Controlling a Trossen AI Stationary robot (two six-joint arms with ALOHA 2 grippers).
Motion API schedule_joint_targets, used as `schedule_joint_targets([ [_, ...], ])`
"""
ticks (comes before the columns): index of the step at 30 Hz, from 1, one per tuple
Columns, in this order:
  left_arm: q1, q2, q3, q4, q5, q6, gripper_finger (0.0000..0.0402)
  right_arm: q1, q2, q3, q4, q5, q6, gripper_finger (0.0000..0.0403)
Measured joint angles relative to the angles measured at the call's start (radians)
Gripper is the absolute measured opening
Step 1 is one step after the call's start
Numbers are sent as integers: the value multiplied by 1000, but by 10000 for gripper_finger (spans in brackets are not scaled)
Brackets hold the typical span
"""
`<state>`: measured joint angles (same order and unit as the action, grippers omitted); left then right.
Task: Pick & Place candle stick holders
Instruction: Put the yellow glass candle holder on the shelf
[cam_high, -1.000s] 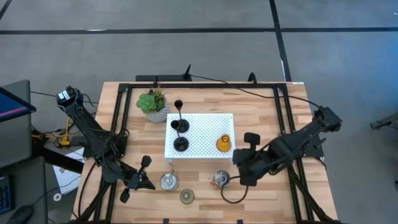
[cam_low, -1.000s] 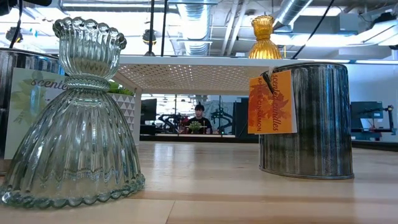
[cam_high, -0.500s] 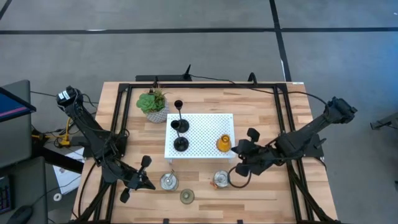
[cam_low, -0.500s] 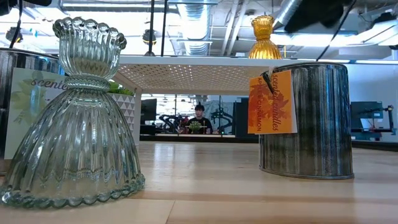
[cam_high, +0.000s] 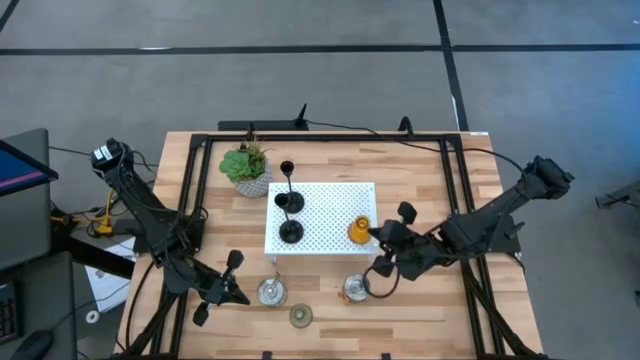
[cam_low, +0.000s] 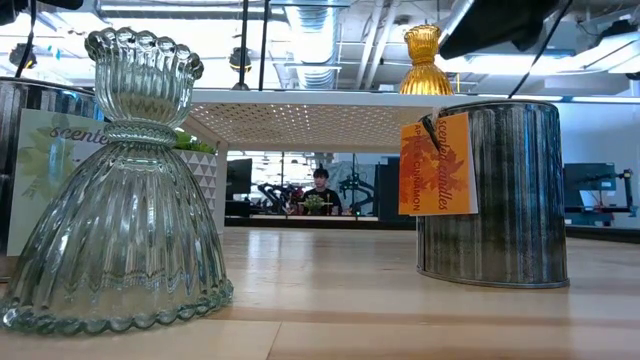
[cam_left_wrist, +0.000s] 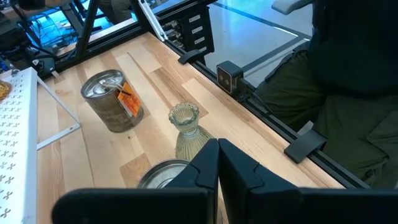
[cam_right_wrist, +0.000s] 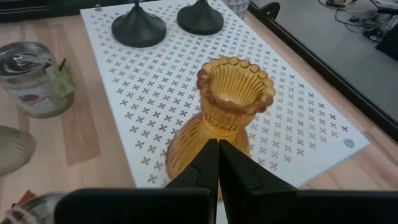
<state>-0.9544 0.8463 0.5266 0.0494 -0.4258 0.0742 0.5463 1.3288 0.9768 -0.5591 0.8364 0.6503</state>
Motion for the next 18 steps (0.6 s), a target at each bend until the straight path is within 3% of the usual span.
schedule_joint_targets([
  [6, 0, 0, 0, 0, 0, 0, 8, -30, 1, 0, 35, -8, -34, 0],
  [18, 0, 0, 0, 0, 0, 0, 8, -144, 1, 0, 171, -143, -204, 0],
])
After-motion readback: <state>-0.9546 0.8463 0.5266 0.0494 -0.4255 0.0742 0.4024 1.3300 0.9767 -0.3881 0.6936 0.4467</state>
